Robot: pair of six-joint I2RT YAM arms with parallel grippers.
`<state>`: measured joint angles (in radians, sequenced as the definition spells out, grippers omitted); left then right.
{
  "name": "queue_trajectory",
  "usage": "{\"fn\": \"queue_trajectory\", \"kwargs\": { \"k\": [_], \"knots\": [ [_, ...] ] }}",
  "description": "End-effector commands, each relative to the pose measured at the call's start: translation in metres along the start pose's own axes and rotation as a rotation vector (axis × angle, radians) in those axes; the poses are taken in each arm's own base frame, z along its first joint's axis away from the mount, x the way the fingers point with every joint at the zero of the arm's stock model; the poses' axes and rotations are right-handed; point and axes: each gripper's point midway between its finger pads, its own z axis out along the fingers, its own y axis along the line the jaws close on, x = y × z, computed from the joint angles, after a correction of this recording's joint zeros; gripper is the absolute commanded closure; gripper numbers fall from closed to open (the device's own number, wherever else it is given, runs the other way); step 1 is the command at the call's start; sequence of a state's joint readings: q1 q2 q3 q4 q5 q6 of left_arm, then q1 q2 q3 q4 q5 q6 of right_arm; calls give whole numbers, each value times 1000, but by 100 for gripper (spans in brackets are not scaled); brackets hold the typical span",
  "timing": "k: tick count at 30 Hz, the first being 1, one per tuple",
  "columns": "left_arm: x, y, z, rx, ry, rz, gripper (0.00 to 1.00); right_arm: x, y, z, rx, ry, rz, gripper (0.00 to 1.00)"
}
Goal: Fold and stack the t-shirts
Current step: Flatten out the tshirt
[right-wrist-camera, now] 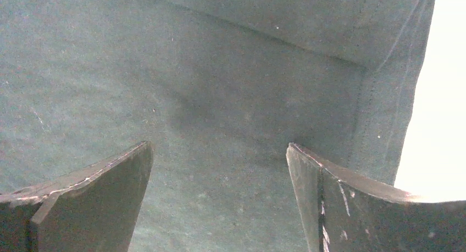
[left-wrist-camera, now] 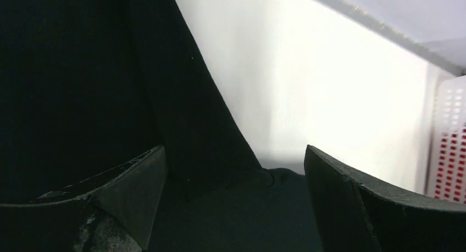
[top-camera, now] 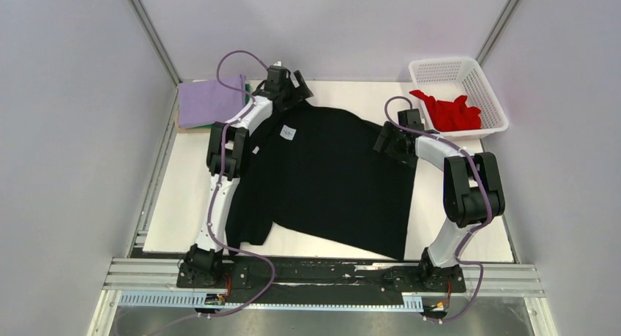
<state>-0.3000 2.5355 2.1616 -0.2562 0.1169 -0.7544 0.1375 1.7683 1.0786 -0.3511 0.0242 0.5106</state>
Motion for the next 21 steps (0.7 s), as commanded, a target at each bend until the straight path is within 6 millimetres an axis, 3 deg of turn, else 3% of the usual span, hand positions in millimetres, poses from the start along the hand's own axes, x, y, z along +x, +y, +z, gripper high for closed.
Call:
{"fn": "queue_trajectory", "kwargs": {
  "k": [1,5,6,7,14,17,21],
  "knots": [
    [-16,-14,23,76,-52,-45,0,-6,-7,11,17,-15,3,0],
    [-39,-36,35,188,-152,-71,0,-6,-13,13,32,-15,2,0],
    [-35,-34,42,201,-150,-82,0,-7,-14,13,38,-18,1,0],
    [-47,-48,39,254,-190,-77,0,-8,-15,13,41,-21,2,0],
    [-57,-85,47,419,-271,-106,0,-9,-19,15,55,-22,10,0],
    [-64,-93,43,433,-298,-111,0,-11,-17,13,45,-26,16,0],
    [-84,-112,17,428,-329,-21,0,-19,-12,5,28,-51,18,0]
  ]
}}
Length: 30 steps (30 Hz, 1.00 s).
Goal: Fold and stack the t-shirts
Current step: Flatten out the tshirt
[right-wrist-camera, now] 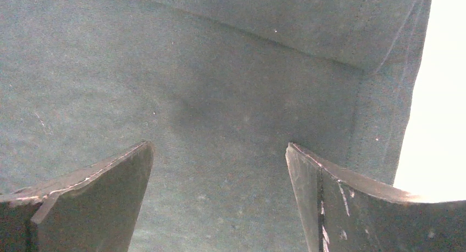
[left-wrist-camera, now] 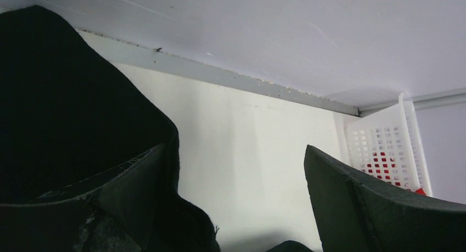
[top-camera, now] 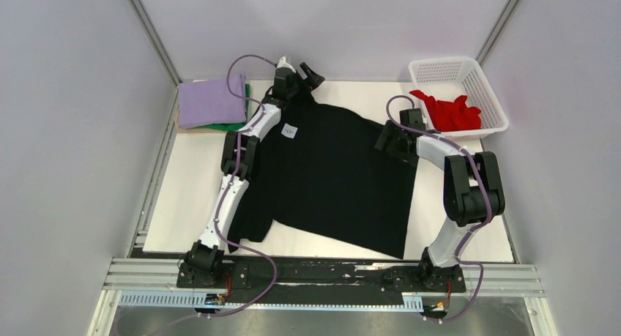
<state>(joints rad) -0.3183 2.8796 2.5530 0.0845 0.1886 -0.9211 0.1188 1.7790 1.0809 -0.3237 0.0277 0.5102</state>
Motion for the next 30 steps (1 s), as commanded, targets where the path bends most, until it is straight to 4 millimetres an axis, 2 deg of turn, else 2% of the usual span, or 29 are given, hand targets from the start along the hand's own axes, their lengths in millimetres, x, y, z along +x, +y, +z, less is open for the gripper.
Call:
{"fn": "queue_trajectory", "kwargs": {
  "k": [1,4,7,8,9,10,11,15,17,19,20,21,22,23,24,25,26,27,28,29,30],
  "knots": [
    [-54,-77,-18,120,-106,104,0,-13,-6,-3,19,-37,5,0],
    [-73,-113,-30,152,-160,186,0,-18,-1,-14,2,-58,15,0],
    [-75,-128,-30,139,-226,202,0,-21,-1,-26,-4,-81,21,0],
    [-75,-122,-26,116,-254,194,0,-22,-2,-30,-1,-86,23,0],
    [-71,-125,-23,113,-272,184,0,-22,-3,-34,4,-91,23,0],
    [-66,-111,-16,78,-289,156,0,-23,-4,-38,7,-98,22,0],
    [-67,-114,-14,98,-310,140,0,-24,-5,-41,11,-105,20,0],
    [-43,-87,2,91,-287,32,0,-27,-7,-53,10,-131,9,0],
    [-35,-85,4,95,-253,39,0,-30,-3,-58,-6,-139,8,0],
    [-40,-97,-2,103,-237,90,0,-31,2,-62,-32,-139,5,0],
    [-50,-113,-11,120,-237,109,0,-31,5,-64,-46,-139,4,0],
    [-52,-122,-17,130,-216,156,0,-31,7,-67,-59,-140,5,0],
    [-65,-145,-32,152,-220,184,0,-32,11,-71,-74,-143,6,0],
    [-81,-176,-52,195,-213,235,0,-30,13,-73,-85,-141,10,0],
    [-77,-178,-59,188,-178,260,0,-27,16,-76,-93,-138,10,0],
    [-91,-212,-89,236,-158,318,0,-24,17,-78,-99,-134,7,0],
    [-75,-200,-95,205,-85,334,0,-18,20,-81,-103,-124,6,0],
    [-85,-225,-127,220,-61,381,0,-11,22,-83,-106,-111,3,0],
    [-57,-192,-133,142,38,391,0,0,25,-84,-119,-82,2,0],
    [-75,-220,-170,163,7,425,0,11,31,-85,-140,-52,2,0],
    [-45,-180,-178,78,97,425,0,25,35,-86,-154,-22,0,0]
  ]
}}
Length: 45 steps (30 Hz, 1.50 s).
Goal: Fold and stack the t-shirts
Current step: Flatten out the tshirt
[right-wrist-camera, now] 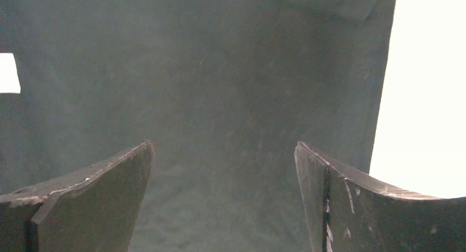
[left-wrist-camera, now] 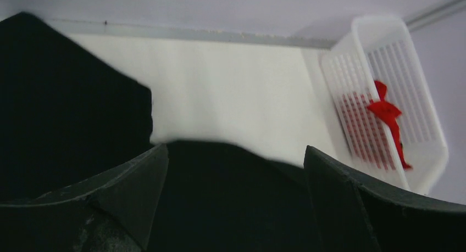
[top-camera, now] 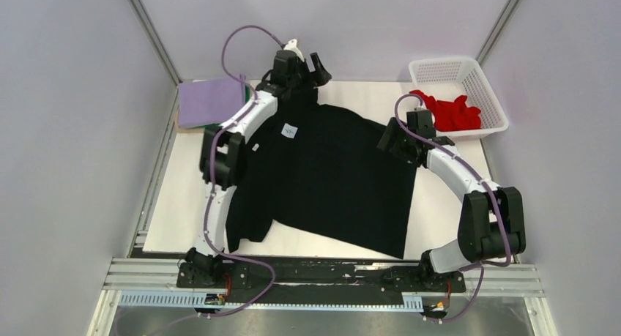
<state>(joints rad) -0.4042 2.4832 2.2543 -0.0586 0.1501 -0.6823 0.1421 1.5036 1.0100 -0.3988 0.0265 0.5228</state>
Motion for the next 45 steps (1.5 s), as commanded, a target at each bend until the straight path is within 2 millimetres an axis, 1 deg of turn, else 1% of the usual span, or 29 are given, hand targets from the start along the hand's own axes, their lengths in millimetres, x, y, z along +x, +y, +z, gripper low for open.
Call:
{"fn": "queue_trajectory", "kwargs": {
  "k": [1,2,3,4,5,6,7,9,10,11,13,16,19,20,21,22,23,24,25,26,29,33,35,38,40,41,43,44,45],
  "knots": [
    [-69,-79,-151,63,-35,208,0,46,25,-16,-84,106,4,0],
    [-29,-45,-161,-17,47,200,0,59,30,-17,-92,131,-5,0],
    [-46,-51,-193,-43,-18,225,0,71,31,-17,-87,157,-9,0],
    [-7,-19,-205,-110,49,223,0,83,32,-18,-83,188,-7,0],
    [-20,-21,-233,-137,-11,242,0,94,31,-18,-76,219,-1,0],
    [14,11,-243,-214,48,237,0,103,27,-18,-64,241,11,0],
    [26,32,-265,-298,40,214,0,110,20,-16,-41,254,28,0],
    [45,58,-291,-403,53,161,0,120,6,-12,14,263,47,0],
    [51,68,-298,-446,47,132,0,125,-1,-10,37,271,55,0],
    [64,80,-308,-474,58,116,0,128,-7,-7,56,277,59,0],
    [79,97,-319,-512,71,67,0,134,-19,-2,96,298,78,0],
    [105,115,-332,-566,112,-20,0,139,-39,3,146,319,135,0],
    [143,133,-347,-615,176,-86,0,140,-54,7,184,329,171,0],
    [149,133,-349,-615,181,-119,0,139,-57,8,191,332,177,0],
    [165,140,-356,-636,214,-134,0,139,-60,9,196,333,185,0],
    [171,140,-360,-635,222,-162,0,138,-62,10,200,335,191,0],
    [185,146,-367,-658,257,-175,0,137,-65,10,209,334,198,0],
    [192,144,-370,-648,272,-199,0,136,-69,11,217,328,204,0],
    [205,148,-377,-660,302,-214,0,134,-71,11,223,323,213,0],
    [212,144,-379,-641,325,-242,0,132,-74,11,228,319,222,0],
    [241,145,-397,-659,409,-299,0,121,-80,10,232,291,254,0],
    [263,138,-422,-682,490,-310,0,101,-87,11,253,232,245,0],
    [275,123,-429,-618,547,-354,0,95,-87,13,257,218,237,0],
    [293,115,-449,-612,627,-386,0,87,-88,16,264,207,238,0],
    [286,110,-456,-614,625,-369,0,83,-86,16,256,202,236,0],
    [276,110,-457,-614,583,-339,0,81,-84,15,246,199,231,0],
    [247,108,-453,-616,489,-277,0,74,-80,12,225,180,216,0],
    [228,101,-448,-598,437,-255,0,70,-76,9,210,169,207,0],
    [212,103,-445,-609,383,-209,0,65,-74,5,196,154,201,0]
  ]
}}
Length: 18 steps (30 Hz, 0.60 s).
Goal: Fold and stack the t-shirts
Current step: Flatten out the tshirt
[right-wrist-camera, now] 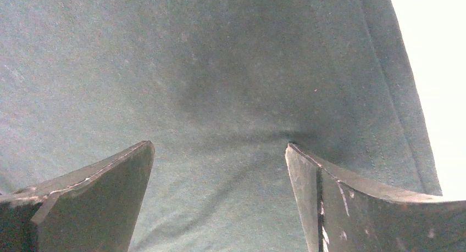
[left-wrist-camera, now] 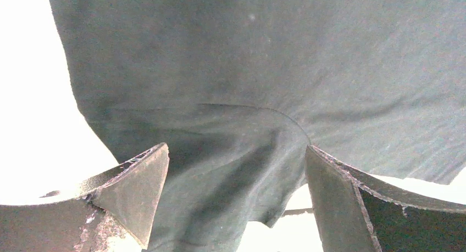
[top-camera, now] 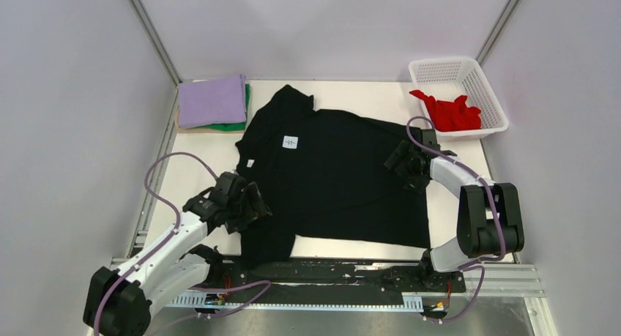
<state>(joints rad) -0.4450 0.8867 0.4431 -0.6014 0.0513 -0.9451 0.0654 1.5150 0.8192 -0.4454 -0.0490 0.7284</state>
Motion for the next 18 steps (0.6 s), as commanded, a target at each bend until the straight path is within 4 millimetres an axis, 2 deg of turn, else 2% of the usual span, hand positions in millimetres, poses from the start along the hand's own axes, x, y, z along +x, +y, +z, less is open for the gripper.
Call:
{"fn": "queue_trajectory", "kwargs": {
  "k": [1,2,3,4,5,7,9,10,11,12,13,14,15,16,17,18],
  "knots": [
    [-54,-23,-41,-7,-205,52,0,-20,-12,-13,47,-93,-67,0],
    [-66,-23,-43,-33,-251,72,0,-22,-8,-19,28,-111,-78,0],
    [-81,-35,-50,-12,-301,90,0,-23,-6,-24,14,-124,-88,0],
    [-90,-36,-47,-41,-321,95,0,-24,-3,-28,-2,-134,-98,0],
    [-103,-48,-48,-17,-359,114,0,-25,0,-32,-18,-142,-111,0],
    [-121,-61,-36,-5,-382,137,0,-25,5,-33,-38,-153,-135,0],
    [-131,-73,-6,15,-323,154,0,-27,12,-30,-57,-161,-167,0],
    [-147,-83,-2,47,-352,143,0,-29,17,-28,-65,-164,-180,0],
    [-147,-81,18,27,-304,153,0,-25,25,-25,-94,-141,-198,0],
    [-162,-90,22,47,-331,146,0,-26,32,-21,-104,-137,-212,0],
    [-161,-84,42,12,-291,152,0,-27,37,-17,-104,-138,-225,0],
    [-174,-90,47,20,-307,148,0,-29,42,-13,-100,-143,-237,0],
    [-173,-81,67,-9,-261,140,0,-29,47,-8,-100,-138,-250,0],
    [-182,-88,71,6,-267,140,0,-34,47,-2,-76,-151,-255,0],
    [-182,-78,87,-16,-228,127,0,-39,48,2,-62,-159,-255,0],
    [-188,-80,92,-10,-231,119,0,-42,48,7,-51,-164,-255,0]
  ]
}}
